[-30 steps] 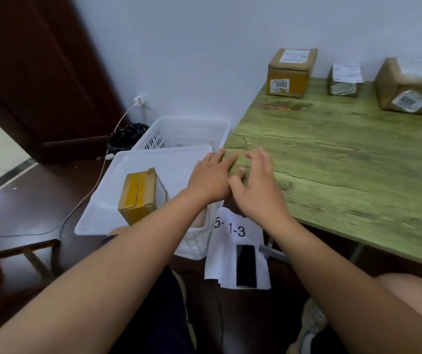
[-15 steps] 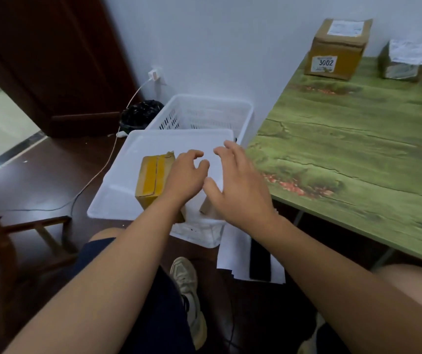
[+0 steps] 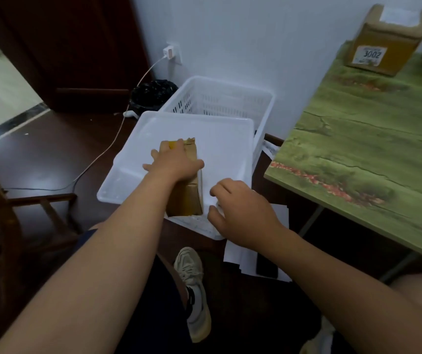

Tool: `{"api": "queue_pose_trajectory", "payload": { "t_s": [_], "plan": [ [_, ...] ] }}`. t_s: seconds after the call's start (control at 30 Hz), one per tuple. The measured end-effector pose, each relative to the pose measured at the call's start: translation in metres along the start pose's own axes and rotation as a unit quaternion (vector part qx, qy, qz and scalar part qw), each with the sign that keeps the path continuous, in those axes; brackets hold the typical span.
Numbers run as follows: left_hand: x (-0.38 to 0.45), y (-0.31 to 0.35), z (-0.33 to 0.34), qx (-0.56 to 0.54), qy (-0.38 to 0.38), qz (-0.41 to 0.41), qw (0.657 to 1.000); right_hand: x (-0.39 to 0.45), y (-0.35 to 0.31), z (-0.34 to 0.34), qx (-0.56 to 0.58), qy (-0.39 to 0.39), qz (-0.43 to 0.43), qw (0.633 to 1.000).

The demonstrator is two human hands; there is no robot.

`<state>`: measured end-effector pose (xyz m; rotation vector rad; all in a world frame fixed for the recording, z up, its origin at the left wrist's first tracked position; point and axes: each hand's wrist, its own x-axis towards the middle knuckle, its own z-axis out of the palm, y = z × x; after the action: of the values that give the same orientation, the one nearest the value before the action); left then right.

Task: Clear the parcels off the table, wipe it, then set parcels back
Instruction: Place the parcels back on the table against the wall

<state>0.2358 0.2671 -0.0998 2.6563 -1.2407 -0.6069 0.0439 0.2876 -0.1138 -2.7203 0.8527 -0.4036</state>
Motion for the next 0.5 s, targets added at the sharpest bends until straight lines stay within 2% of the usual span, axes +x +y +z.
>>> {"api": "queue_pose_trajectory", "payload": {
  "t_s": [0.1,0.23,0.33,0.43,0.5],
  "plan": [
    [0.001,-0.013,0.002,-0.024,-0.042,-0.001,0.999,0.002,0.004,0.011,0.002,-0.060,0.070,0.996],
    [0.003,-0.025,0.003,-0.058,-0.067,-0.027,0.996,0.006,0.013,0.021,0.019,-0.074,0.132,0.988],
    [0.005,-0.030,-0.001,-0.094,-0.049,-0.040,0.994,0.005,0.018,0.024,0.029,-0.075,0.157,0.984],
    [0.007,-0.031,-0.004,-0.205,-0.015,-0.060,0.977,0.001,0.021,0.024,0.032,-0.074,0.162,0.983],
    [0.012,-0.032,-0.004,-0.325,0.012,-0.093,0.941,0.000,0.023,0.023,0.031,-0.072,0.165,0.983]
  ]
}}
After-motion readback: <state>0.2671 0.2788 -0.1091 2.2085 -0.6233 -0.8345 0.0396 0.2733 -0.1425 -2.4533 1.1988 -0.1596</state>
